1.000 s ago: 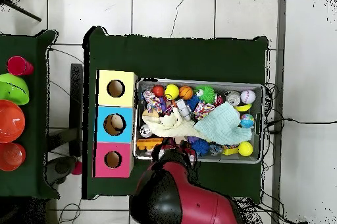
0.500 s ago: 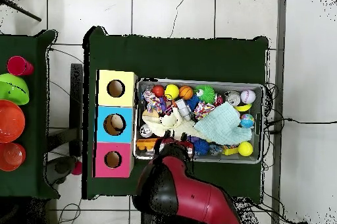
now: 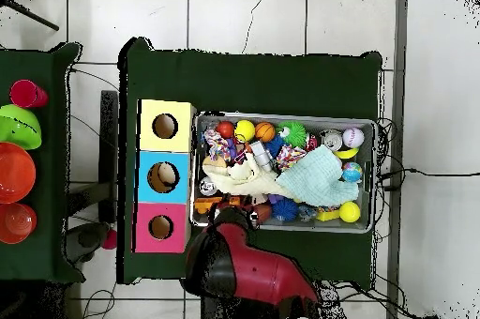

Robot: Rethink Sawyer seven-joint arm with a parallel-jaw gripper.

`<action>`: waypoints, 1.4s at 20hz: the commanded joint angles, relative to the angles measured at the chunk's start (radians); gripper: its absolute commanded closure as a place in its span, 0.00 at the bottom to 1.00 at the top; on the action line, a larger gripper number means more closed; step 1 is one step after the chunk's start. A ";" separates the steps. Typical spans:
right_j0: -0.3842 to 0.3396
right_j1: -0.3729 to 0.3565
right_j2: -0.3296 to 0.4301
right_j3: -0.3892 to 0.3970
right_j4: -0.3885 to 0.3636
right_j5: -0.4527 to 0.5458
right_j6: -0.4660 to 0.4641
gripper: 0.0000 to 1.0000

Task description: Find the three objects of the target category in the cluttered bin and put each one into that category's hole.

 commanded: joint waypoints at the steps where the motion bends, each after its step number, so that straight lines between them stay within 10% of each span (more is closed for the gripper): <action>1: -0.001 0.117 0.026 -0.013 0.028 -0.084 0.234 0.00; 11: -0.008 0.124 0.066 -0.034 0.092 -0.049 0.265 0.00; 28: 0.090 0.056 0.004 -0.246 0.159 0.316 0.145 0.00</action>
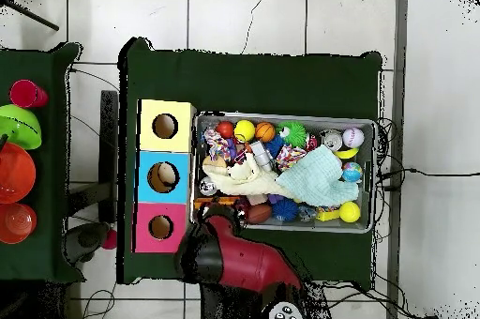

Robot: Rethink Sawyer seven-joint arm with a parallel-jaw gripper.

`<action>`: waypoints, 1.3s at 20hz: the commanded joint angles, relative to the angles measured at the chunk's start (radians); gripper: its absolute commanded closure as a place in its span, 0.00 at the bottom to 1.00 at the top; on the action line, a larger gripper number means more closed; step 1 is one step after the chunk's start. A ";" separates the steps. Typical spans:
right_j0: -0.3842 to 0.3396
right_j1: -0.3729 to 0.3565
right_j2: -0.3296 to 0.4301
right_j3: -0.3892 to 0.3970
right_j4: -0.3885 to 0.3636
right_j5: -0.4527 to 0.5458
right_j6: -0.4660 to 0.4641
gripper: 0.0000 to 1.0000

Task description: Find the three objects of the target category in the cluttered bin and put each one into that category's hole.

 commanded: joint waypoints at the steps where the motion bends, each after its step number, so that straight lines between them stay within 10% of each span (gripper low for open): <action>1: 0.018 0.020 0.018 -0.212 0.066 0.173 0.147 0.00; 26: -0.017 0.113 0.053 -0.329 0.028 -0.009 0.185 0.00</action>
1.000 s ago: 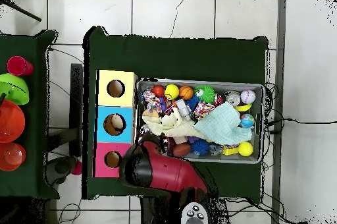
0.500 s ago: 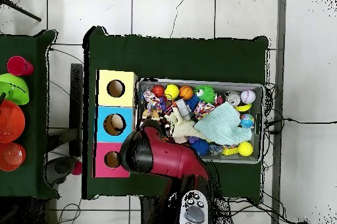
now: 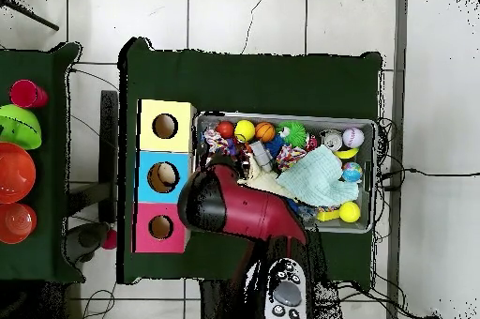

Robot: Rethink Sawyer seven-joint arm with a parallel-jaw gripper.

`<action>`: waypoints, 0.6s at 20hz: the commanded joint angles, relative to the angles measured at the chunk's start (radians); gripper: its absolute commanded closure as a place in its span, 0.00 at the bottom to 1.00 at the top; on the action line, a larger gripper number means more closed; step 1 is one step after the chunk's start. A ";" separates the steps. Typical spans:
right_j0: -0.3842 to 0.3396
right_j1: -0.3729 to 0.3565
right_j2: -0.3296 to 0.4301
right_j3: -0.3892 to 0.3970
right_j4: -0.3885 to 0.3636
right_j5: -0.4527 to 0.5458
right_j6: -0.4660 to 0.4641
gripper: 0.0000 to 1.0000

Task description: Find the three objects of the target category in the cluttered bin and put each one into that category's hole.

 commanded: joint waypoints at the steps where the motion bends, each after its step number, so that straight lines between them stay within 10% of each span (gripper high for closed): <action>1: -0.029 0.052 0.067 -0.050 -0.004 -0.118 0.191 0.00; 12: 0.039 0.098 0.023 -0.036 0.067 -0.207 0.241 0.00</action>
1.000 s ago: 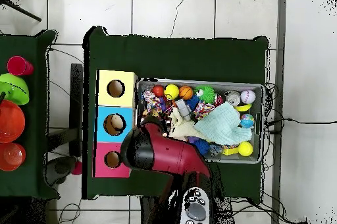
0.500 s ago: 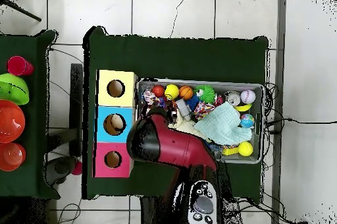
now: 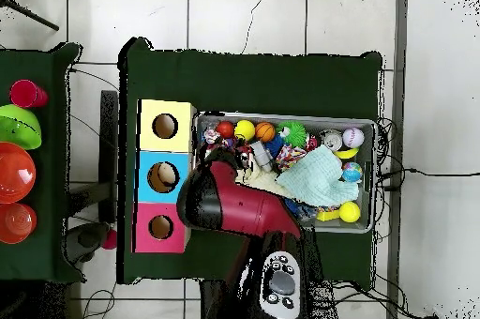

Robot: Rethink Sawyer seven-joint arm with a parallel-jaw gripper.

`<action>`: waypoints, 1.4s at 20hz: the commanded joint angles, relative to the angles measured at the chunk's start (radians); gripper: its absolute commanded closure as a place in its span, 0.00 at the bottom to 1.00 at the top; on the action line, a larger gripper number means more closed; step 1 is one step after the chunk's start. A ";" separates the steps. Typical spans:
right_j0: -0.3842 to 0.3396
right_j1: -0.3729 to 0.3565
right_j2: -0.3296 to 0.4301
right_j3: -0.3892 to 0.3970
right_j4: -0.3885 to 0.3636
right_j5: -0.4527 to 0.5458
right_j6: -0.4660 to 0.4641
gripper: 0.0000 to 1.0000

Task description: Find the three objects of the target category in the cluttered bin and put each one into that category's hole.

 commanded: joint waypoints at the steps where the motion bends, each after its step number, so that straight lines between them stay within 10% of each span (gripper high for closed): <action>1: 0.029 0.058 0.022 -0.027 0.067 -0.051 0.244 0.00; 28: -0.016 0.102 0.107 -0.007 0.072 -0.237 0.267 0.00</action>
